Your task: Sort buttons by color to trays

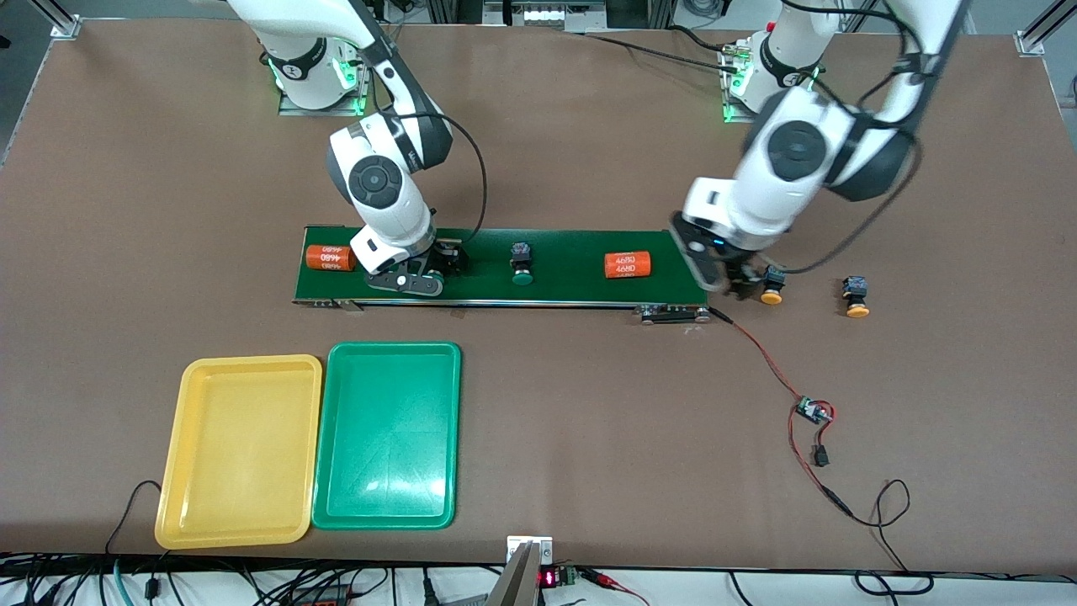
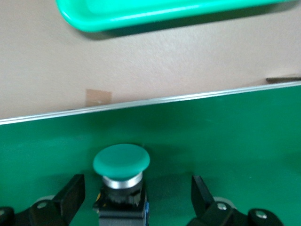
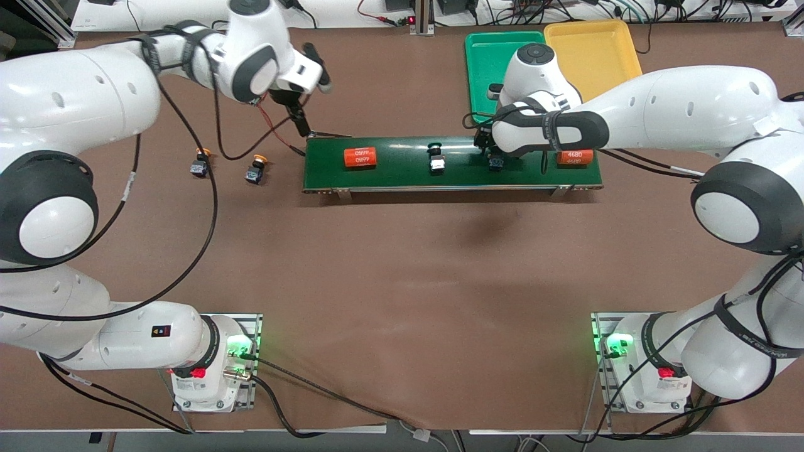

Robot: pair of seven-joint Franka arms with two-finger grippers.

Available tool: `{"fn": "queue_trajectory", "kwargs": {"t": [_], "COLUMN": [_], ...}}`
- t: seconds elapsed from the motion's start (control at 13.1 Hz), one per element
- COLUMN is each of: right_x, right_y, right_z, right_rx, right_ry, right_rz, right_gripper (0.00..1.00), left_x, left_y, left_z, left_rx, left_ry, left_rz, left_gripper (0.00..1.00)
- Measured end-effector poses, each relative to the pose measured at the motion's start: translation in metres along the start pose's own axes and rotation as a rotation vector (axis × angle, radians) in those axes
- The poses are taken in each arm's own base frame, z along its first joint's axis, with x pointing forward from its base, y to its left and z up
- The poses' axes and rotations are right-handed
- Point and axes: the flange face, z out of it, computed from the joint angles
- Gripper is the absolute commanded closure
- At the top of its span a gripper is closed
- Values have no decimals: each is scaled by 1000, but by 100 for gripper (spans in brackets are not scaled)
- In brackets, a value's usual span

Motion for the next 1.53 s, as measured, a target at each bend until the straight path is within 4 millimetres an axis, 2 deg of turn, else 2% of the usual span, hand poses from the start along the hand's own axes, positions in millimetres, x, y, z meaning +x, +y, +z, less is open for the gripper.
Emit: {"fn": "queue_trajectory", "kwargs": {"t": [0.15,0.23,0.38,0.61,0.92,1.07,1.22,1.45,1.53], "right_x": [2,4,7,23,63,85,116,170,187], "right_y": [3,3,3,1,1,14,36,64,68], "right_z": [9,8,1,-25,-86,-105,-121,-128,-126], "right_rx": [-10,-9,-10,-31,-6,12,23,19,23], "right_ry": [-10,-9,-13,-51,-21,17,59,130,165], "right_rz": [6,9,13,27,36,11,-30,-78,-86], "right_gripper": [56,70,80,83,83,82,82,82,82], "left_x": [-38,-55,-80,-95,-101,-106,-119,-129,-130], "left_y": [-40,-54,-68,-68,-58,-57,-55,-47,-46], "left_z": [3,8,18,42,103,127,149,169,173], "left_rx": [-5,-12,-35,-74,-147,-163,-154,-156,-157], "left_ry": [-11,-24,-59,-132,-227,-244,-219,-212,-213], "left_rz": [-177,-264,-449,-675,-730,-742,-763,-771,-770], "left_gripper": [0,0,0,0,0,0,0,0,10]}}
